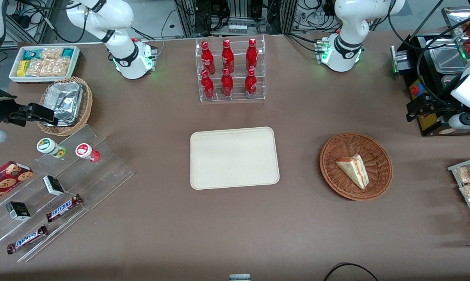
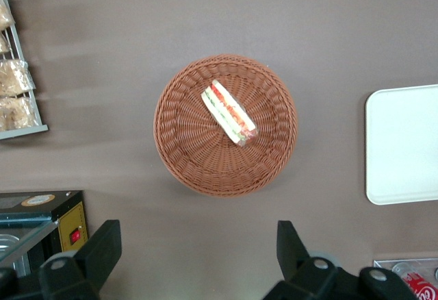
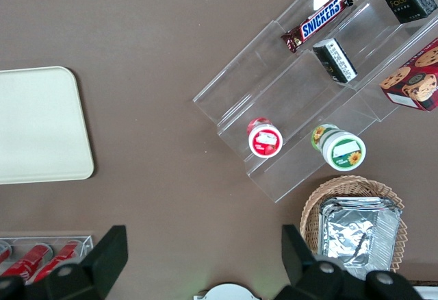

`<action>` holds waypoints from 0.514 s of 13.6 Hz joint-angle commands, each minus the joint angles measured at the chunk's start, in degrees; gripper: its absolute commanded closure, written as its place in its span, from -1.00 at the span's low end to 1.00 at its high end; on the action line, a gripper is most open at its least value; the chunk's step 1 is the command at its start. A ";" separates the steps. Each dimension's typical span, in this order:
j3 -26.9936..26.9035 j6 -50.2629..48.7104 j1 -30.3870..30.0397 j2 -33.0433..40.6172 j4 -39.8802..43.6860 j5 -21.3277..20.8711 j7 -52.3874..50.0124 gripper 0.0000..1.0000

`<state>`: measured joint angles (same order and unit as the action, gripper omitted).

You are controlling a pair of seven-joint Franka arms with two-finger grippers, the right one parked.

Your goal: Place sandwich from basket to tray

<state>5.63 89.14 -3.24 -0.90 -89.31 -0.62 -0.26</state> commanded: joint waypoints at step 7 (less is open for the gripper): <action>-0.09 4.51 0.08 -1.12 -6.63 -1.14 -2.89 -1.00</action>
<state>5.58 89.49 -3.30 -1.71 -91.71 -0.86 -1.07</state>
